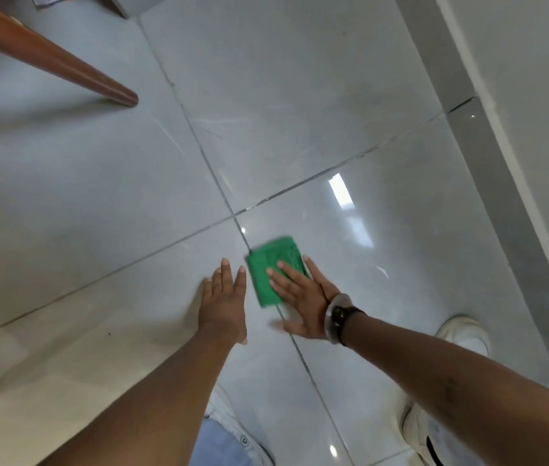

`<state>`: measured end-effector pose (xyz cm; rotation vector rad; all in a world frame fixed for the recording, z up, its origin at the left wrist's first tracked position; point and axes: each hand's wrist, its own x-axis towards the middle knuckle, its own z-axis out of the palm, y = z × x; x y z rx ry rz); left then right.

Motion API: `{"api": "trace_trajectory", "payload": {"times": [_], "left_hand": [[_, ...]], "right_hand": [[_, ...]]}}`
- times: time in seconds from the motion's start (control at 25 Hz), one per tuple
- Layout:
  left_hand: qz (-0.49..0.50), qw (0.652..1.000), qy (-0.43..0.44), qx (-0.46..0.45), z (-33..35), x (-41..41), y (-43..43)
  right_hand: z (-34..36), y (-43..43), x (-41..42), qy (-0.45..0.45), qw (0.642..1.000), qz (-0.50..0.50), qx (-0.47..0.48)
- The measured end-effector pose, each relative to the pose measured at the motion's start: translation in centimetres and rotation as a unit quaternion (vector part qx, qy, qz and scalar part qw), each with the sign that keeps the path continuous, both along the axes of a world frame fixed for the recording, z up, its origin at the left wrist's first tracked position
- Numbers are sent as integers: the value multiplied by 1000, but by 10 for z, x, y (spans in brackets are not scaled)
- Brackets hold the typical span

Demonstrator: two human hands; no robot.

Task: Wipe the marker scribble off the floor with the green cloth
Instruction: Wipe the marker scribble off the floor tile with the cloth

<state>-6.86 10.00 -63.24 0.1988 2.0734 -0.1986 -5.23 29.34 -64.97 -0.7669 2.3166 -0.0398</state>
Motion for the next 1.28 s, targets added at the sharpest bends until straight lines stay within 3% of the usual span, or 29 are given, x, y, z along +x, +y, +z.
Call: {"api": "trace_trajectory", "payload": {"times": [0.04, 0.08, 0.16, 0.24, 0.28, 0.32, 0.4, 0.44, 0.52, 0.72, 0.92, 1.04, 1.12, 1.28], "left_hand": [[-13, 1000, -3, -4, -1, -1, -4], [-25, 1000, -6, -7, -1, 0, -6], [-32, 999, -1, -10, 0, 3, -5], [-19, 1000, -2, -16, 0, 4, -2], [-17, 1000, -10, -18, 0, 4, 0], [-20, 999, -15, -20, 1, 3, 1], [-32, 999, -22, -25, 3, -1, 0], [-39, 998, -29, -25, 4, -5, -2], [-53, 997, -43, -23, 6, -9, -6], [-51, 997, -54, -23, 8, -8, -4], [-55, 996, -53, -38, 8, -6, -1], [-67, 996, -39, -52, 12, -2, 4], [-76, 995, -49, -52, 17, -11, 2], [-31, 993, -106, -29, 38, -37, 8]], "right_hand": [[0, 14, 7, 0, 996, 82, -19], [-4, 30, 6, 24, 995, 93, -20], [-13, 49, -15, 82, 992, -84, 51], [-17, 37, -47, 98, 927, -346, 105], [-14, 20, -57, 74, 907, -403, 93], [-12, 4, -59, 63, 920, -378, 78], [-12, -18, -37, 40, 989, -140, 9], [-9, -14, -28, 18, 1000, -7, -20], [-10, 16, -25, 24, 992, 114, -54], [7, 87, 9, 14, 999, 44, 18], [2, 80, 44, -54, 986, 160, 4], [-14, 34, -8, 29, 995, 87, 34], [-24, 14, -53, 85, 990, -54, 102], [-15, 35, -43, 80, 951, -265, 135]]}}
